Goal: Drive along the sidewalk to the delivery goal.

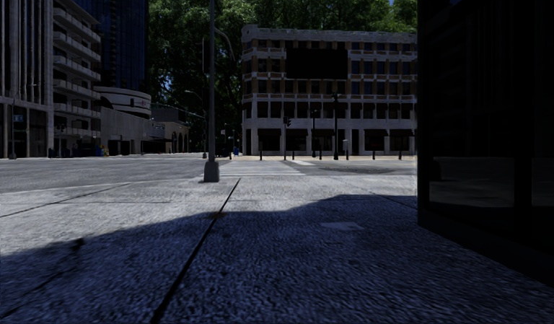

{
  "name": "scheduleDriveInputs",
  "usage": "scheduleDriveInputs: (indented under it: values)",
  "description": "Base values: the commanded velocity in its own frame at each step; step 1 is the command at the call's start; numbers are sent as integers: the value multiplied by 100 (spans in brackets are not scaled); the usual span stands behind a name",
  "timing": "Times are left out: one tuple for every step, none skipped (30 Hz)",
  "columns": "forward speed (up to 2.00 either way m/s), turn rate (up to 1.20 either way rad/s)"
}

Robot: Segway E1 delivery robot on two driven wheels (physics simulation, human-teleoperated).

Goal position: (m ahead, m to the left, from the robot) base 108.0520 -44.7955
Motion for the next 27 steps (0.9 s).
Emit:
scheduleDriveInputs:
  values:
    - [200, 17]
    - [200, 21]
    - [200, 21]
    - [200, 24]
    - [200, 27]
    - [200, 27]
    - [200, 28]
    - [200, 28]
    - [200, 28]
    - [200, 28]
    - [200, 28]
    - [200, 28]
    - [200, 28]
    - [200, 28]
    - [200, 28]
    - [200, 28]
    - [200, 28]
    - [200, 28]
    - [200, 28]
    - [200, 28]
    - [200, 24]
    - [200, 0]
    - [200, 0]
    - [200, 0]
    - [200, 0]
    - [200, 0]
    - [200, 0]
